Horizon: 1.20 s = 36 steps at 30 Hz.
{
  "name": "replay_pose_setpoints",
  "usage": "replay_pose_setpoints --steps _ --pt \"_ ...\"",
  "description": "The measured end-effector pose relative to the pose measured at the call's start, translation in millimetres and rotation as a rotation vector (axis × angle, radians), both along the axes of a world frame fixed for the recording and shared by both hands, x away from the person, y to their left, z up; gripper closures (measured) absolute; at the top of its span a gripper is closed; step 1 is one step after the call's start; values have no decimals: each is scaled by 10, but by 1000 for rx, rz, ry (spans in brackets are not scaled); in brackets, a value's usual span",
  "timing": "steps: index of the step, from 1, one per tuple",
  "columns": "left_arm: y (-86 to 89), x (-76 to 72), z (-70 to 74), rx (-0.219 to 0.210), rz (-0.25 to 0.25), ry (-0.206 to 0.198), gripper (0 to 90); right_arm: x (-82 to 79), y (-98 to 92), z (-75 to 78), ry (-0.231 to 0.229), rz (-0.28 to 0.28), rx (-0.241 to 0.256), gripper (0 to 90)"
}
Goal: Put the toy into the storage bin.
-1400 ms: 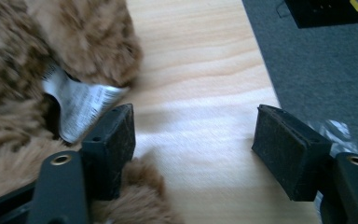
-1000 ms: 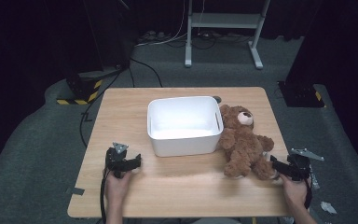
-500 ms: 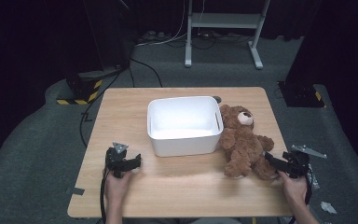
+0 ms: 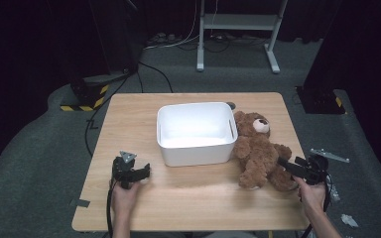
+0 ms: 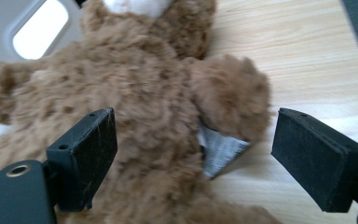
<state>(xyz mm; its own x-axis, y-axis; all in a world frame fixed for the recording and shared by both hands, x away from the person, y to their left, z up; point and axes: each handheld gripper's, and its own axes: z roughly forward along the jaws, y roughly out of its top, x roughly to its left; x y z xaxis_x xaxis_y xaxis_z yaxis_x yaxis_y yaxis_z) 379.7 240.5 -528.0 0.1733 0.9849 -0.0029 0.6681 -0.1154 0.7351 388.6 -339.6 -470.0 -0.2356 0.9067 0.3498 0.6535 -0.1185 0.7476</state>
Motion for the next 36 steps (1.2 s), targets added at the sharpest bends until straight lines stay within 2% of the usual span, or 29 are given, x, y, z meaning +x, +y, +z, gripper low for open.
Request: replay_pose_setpoints --steps 5,14,16,20,26,29,33,36 --pt "1 0 -1 -1 0 -1 175 75 102 95 1 76 -21 149" --pt "2 1 -2 -4 -1 -3 176 186 216 231 -13 119 -33 155" --pt "2 1 -2 -4 -1 -3 176 234 255 277 -30 132 -52 155" --pt "3 2 -2 -3 -2 -3 176 300 328 327 -34 150 -73 155" --pt "2 1 -2 -4 -1 -3 177 377 427 318 -22 151 -97 144" --pt "2 1 -2 -4 -1 -3 177 411 465 338 2 163 -96 147" --pt "3 2 -2 -4 -2 -3 177 446 490 335 -1 168 -101 156" --pt "2 1 -2 -4 -1 -3 177 488 526 316 4 182 -131 159"
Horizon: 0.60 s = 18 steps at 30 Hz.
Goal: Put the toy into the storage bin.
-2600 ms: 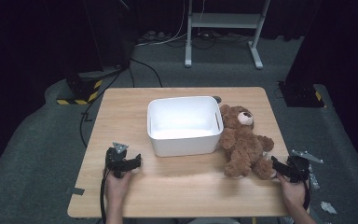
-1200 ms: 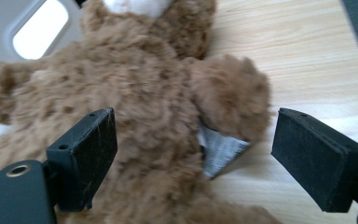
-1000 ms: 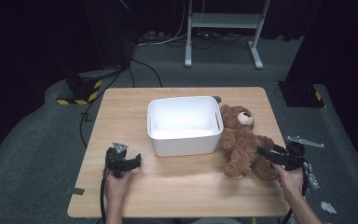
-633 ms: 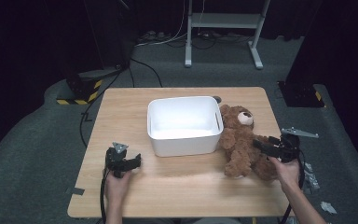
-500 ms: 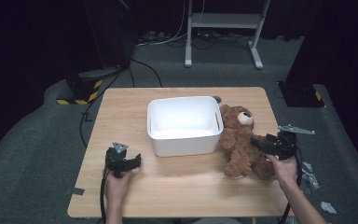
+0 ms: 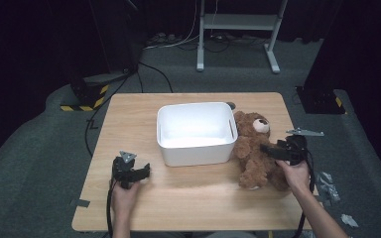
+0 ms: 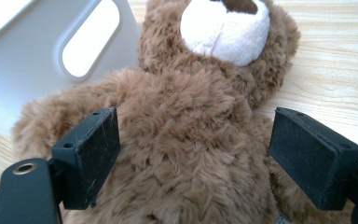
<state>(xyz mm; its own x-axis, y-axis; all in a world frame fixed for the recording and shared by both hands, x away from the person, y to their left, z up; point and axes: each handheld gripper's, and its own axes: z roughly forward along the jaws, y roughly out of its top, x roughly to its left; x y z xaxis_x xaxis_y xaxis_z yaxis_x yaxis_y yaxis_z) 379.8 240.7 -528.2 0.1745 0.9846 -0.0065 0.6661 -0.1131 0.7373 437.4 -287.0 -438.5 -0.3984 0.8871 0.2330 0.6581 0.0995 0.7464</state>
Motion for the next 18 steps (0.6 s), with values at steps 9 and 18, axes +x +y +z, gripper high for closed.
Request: replay_pose_setpoints --steps 9,18 --pt "1 0 0 0 -1 0 177 86 43 76 -10 8 1 162" --pt "1 0 0 0 -1 0 177 162 69 72 -4 6 7 162"
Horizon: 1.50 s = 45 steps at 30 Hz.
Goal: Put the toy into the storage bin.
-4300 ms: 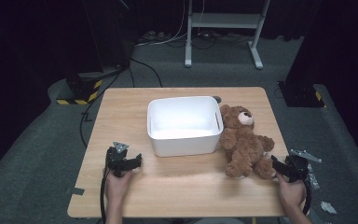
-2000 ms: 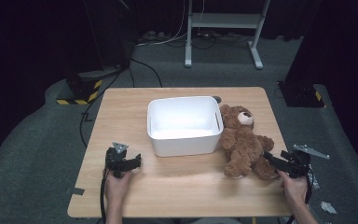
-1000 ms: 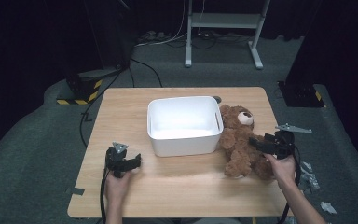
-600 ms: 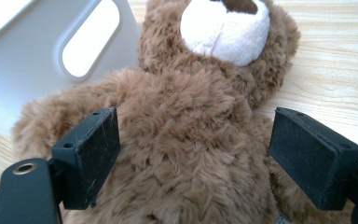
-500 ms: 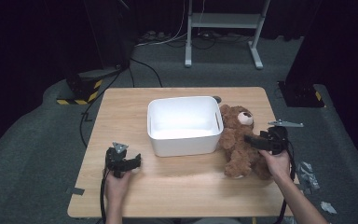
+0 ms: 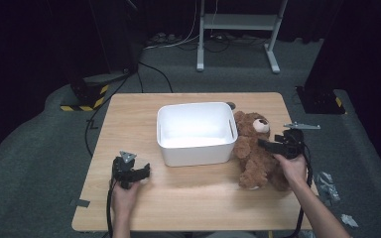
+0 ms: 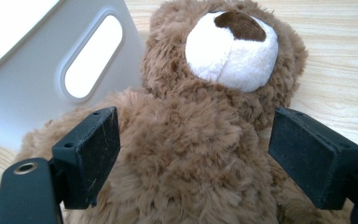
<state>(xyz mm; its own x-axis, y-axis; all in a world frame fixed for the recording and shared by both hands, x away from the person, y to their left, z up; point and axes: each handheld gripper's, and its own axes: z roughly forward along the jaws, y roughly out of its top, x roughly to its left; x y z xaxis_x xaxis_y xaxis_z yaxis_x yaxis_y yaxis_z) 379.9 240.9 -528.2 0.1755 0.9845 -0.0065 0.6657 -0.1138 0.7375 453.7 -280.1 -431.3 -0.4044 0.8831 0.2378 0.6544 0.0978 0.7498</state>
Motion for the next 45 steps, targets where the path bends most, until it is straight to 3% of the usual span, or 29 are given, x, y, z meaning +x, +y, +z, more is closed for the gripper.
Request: replay_pose_setpoints --steps 4,11,29,35,45 --pt "0 0 0 0 0 0 177 39 6 -8 29 1 13 162" --pt "0 0 0 0 0 0 177 103 36 -24 24 -8 14 165" --pt "0 0 0 0 0 1 177 208 58 -64 69 -15 19 162" --pt "0 0 0 0 0 1 177 285 101 -62 71 -23 7 160" --pt "0 0 0 0 0 0 177 413 257 -120 117 -19 -29 137"
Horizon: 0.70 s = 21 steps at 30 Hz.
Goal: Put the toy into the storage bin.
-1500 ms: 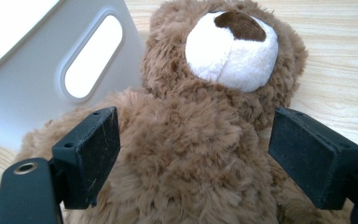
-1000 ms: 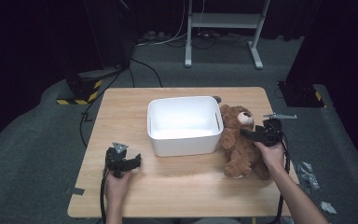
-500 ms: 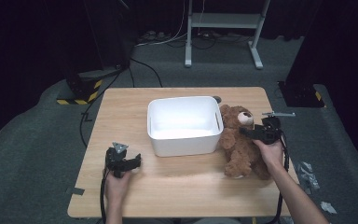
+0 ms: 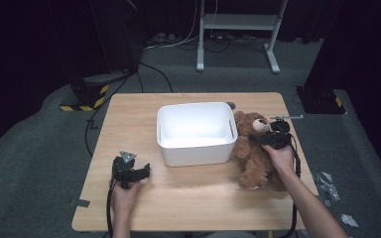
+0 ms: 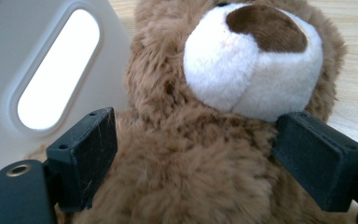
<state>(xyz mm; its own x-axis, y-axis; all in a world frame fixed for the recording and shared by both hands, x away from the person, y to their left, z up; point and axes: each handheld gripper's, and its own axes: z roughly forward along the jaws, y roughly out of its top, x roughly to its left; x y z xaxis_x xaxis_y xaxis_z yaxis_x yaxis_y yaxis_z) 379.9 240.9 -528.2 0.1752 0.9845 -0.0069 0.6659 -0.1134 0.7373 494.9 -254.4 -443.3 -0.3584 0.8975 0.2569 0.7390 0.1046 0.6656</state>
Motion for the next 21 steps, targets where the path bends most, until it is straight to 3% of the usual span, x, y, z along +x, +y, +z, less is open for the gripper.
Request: replay_pose_setpoints --steps 12,14,21 --pt "3 2 0 0 -2 -2 178 112 77 -81 55 -14 -57 139" --pt "4 3 0 -1 -1 -2 179 138 106 -100 92 -24 -72 138" --pt "4 3 0 -1 -1 -1 178 192 163 -161 138 -12 -103 137"
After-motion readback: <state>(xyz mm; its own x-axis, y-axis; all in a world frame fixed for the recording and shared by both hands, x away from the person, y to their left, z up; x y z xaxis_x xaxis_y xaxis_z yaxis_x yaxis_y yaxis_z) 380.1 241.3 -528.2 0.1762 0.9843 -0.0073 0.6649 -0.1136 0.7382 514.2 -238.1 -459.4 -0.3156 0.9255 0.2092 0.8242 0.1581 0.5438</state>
